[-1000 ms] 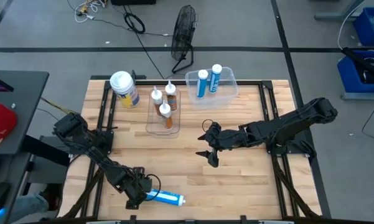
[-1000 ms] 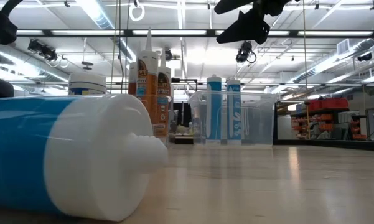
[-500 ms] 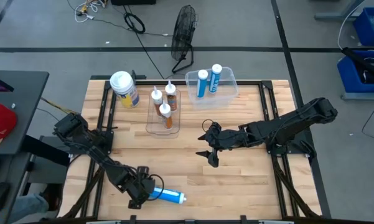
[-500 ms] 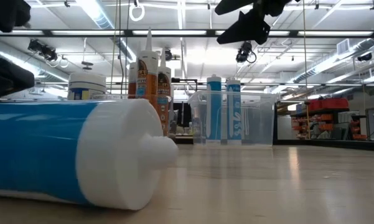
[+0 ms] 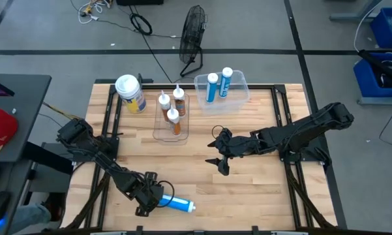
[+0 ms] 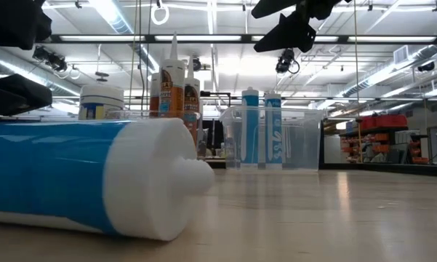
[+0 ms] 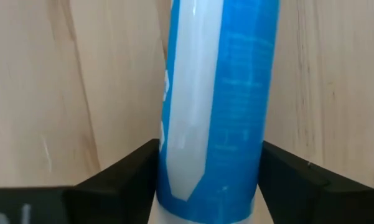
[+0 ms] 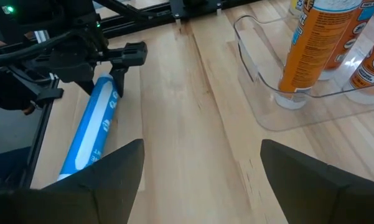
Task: Pick & place silicon tubes, Sealant and Lysol wipes
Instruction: Put the blue sealant into the white bin
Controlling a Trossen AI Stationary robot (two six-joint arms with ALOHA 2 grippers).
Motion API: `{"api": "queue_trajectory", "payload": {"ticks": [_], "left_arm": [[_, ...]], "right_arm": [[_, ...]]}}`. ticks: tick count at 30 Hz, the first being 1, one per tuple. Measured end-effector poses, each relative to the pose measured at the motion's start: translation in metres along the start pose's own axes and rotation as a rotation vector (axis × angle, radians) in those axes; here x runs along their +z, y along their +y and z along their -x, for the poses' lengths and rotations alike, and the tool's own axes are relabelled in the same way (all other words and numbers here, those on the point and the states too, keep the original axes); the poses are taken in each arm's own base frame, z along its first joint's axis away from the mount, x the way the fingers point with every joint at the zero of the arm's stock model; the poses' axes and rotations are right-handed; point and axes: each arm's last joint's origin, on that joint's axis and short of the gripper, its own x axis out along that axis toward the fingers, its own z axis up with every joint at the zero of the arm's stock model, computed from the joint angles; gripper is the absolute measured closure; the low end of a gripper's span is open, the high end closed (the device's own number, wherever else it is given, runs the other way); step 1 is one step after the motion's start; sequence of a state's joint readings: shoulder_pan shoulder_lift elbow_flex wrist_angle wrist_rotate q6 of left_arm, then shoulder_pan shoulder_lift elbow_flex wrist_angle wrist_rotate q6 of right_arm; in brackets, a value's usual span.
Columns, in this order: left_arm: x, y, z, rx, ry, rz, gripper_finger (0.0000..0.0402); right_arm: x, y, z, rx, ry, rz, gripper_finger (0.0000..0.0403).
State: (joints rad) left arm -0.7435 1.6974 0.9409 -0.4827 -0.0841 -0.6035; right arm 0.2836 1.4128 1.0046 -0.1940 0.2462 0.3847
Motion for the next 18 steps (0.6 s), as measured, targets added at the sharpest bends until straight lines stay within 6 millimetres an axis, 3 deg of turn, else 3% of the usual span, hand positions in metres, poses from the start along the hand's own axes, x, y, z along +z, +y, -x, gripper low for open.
{"api": "queue_trajectory", "payload": {"ticks": [3,18], "left_arm": [[0.0004,0.0001,0.0001,-0.001,-0.001,-0.012,0.0173],[0.0015,0.0025,0.0000,0.044,-0.025,-0.022,0.0175]], "right_arm": [[0.0000,0.0000,0.0000,0.000,0.000,0.000,0.0076],[0.0008,0.0004,0.0000,0.006,-0.006,-0.024,0.0076]]}}
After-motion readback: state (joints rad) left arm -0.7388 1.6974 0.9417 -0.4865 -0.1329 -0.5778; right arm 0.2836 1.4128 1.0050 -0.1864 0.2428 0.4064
